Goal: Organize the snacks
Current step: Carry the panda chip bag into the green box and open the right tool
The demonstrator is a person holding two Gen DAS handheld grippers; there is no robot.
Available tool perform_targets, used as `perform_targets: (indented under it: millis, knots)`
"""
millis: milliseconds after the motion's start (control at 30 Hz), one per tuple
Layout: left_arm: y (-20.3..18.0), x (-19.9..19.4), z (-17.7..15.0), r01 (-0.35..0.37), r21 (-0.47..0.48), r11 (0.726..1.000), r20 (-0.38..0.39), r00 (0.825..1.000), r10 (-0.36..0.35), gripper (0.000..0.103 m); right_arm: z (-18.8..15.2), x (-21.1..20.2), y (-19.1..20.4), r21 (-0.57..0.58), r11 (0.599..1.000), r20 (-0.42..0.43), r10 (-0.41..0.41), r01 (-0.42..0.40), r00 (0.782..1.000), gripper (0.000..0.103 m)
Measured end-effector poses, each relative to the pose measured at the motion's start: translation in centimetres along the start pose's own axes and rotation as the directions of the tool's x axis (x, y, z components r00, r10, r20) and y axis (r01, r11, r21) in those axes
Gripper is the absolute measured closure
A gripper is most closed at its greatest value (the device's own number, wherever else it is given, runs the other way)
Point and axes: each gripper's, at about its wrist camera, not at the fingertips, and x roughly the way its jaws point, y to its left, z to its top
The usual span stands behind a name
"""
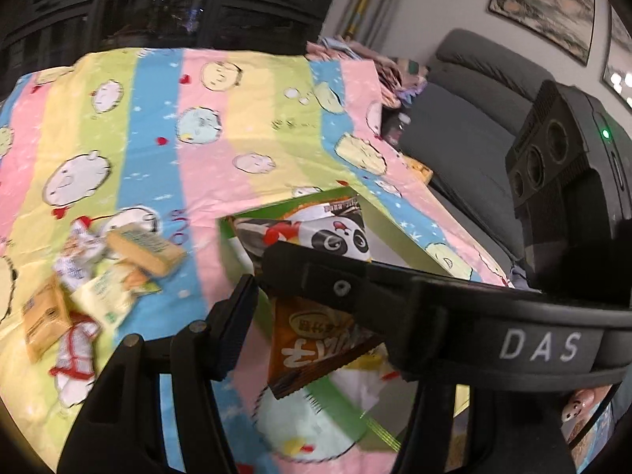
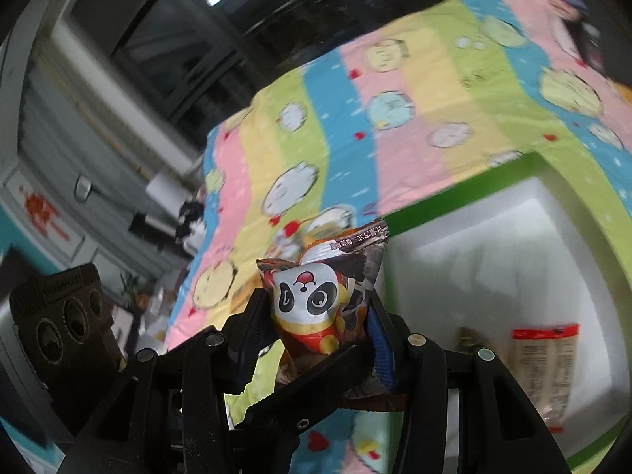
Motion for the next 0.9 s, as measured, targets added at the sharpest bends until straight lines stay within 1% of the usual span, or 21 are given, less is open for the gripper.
perform_targets:
  millis: [67, 167, 200, 333, 433, 667, 833, 900]
  knots:
    - [-0.8, 1.3, 0.3, 0.016, 0.008, 1.000, -0.012, 1.000, -0.016, 0.044, 0.4, -0.5, -1.9, 0.042, 0.999, 0.016, -0.009, 0.009, 1.000, 0.053]
    - [-1.4, 3.7, 0.7, 0.037, -0.007, 0.999, -0.054, 0.998, -0.038, 0.044, 0.8, -0.8, -4.5, 0.113, 0.993, 0.024, -0.025, 0.022, 0.999, 0.053]
    - [-1.4, 4.8, 0.8, 0.033, -0.020, 0.999, -0.077, 0.996, -0.035, 0.044, 0.8, -0.8, -5.0, 0.129, 0.991, 0.021, -0.029, 0.026, 0.999, 0.053]
    - [-1.6, 7.2, 0.9, 0.032, -0.040, 0.999, -0.127, 0.991, -0.037, 0.045, 1.2, -0.7, -7.2, 0.178, 0.982, 0.019, -0.064, 0.059, 0.998, 0.053]
    - [-1.9, 8.7, 0.9, 0.019, -0.042, 0.999, -0.164, 0.986, -0.026, 0.045, 1.3, 0.0, -8.3, 0.206, 0.974, 0.009, -0.102, 0.098, 0.995, 0.056]
    - [-1.7, 10.8, 0.6, 0.014, -0.065, 0.998, -0.224, 0.974, -0.028, 0.045, 1.4, 1.1, -10.6, 0.263, 0.956, -0.029, -0.125, 0.128, 0.992, 0.056]
    - [-2.3, 11.3, 0.6, -0.020, -0.021, 1.000, -0.228, 0.974, 0.014, 0.041, 1.4, 1.2, -11.6, 0.302, 0.945, -0.030, -0.120, 0.124, 0.992, 0.057]
    - [-2.5, 11.4, 0.5, -0.041, -0.004, 0.999, -0.228, 0.973, 0.039, 0.042, 1.4, 1.4, -11.9, 0.313, 0.941, -0.040, -0.126, 0.132, 0.991, 0.058]
